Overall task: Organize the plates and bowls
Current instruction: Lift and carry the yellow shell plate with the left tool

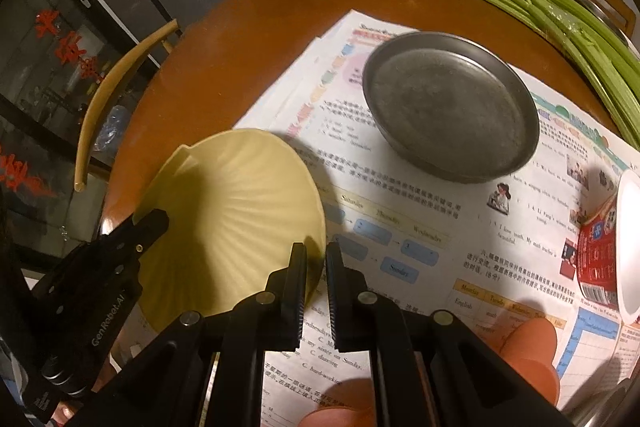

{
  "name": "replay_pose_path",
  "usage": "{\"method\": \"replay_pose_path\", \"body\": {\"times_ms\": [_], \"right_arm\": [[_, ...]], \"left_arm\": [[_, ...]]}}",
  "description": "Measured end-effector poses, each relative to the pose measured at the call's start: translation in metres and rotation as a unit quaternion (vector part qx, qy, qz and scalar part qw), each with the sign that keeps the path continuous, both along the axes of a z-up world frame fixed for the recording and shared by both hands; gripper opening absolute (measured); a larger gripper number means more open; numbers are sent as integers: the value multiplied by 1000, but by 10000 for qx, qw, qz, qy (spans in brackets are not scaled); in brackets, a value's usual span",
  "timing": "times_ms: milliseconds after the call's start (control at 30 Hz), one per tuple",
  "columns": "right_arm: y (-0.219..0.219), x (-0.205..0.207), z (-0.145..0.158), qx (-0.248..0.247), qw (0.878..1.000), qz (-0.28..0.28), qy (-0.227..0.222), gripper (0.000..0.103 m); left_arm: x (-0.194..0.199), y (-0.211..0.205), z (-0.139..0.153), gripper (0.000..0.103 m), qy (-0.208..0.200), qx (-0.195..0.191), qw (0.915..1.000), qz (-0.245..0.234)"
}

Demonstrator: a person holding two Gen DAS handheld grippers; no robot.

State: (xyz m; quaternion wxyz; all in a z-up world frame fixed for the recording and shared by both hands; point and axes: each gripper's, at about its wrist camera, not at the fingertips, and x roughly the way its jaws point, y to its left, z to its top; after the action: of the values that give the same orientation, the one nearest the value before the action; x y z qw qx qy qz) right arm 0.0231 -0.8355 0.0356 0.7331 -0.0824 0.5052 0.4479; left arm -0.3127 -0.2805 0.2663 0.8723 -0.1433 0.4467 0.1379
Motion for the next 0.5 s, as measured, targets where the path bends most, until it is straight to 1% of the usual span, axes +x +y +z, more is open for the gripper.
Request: {"method": "replay_pose_path", "body": {"times_ms": [67, 133, 167, 267, 300, 333, 367, 400, 433, 500], "right_arm": [[-2, 0, -1, 40, 10000, -30, 3, 10], [-4, 1, -2, 81, 10000, -17, 18, 10], [-4, 2, -1, 90, 10000, -1, 28, 10], [-5, 3, -2, 113, 9999, 41, 48, 10], [-5, 2, -2, 106, 9999, 53, 34, 10], [-5, 2, -2, 106, 9999, 58, 21, 10], [-4, 3, -1, 106, 9999, 55, 24, 10], [-4, 3, -1, 105, 9999, 52, 26, 10], [-4, 2, -1, 101, 9999, 56, 16, 10], [-3, 1, 0, 53, 9999, 72, -48, 11]], "left_arm": [[-4, 7, 0, 16, -11, -3, 10000, -26], [-7, 14, -2, 19, 6, -70, 10000, -39], [-8, 16, -3, 27, 39, -97, 9999, -47], [-12, 23, -4, 36, 57, -52, 9999, -113], [-12, 22, -4, 42, 56, -47, 9999, -152], [-14, 26, -3, 46, 51, -48, 9998, -187], [-15, 27, -3, 54, 43, -35, 9998, -194], [-17, 30, -2, 57, 32, -17, 9998, -180], [-19, 35, -2, 59, 22, -12, 9998, -174], [-22, 42, -2, 66, 61, 12, 9999, -118]]}}
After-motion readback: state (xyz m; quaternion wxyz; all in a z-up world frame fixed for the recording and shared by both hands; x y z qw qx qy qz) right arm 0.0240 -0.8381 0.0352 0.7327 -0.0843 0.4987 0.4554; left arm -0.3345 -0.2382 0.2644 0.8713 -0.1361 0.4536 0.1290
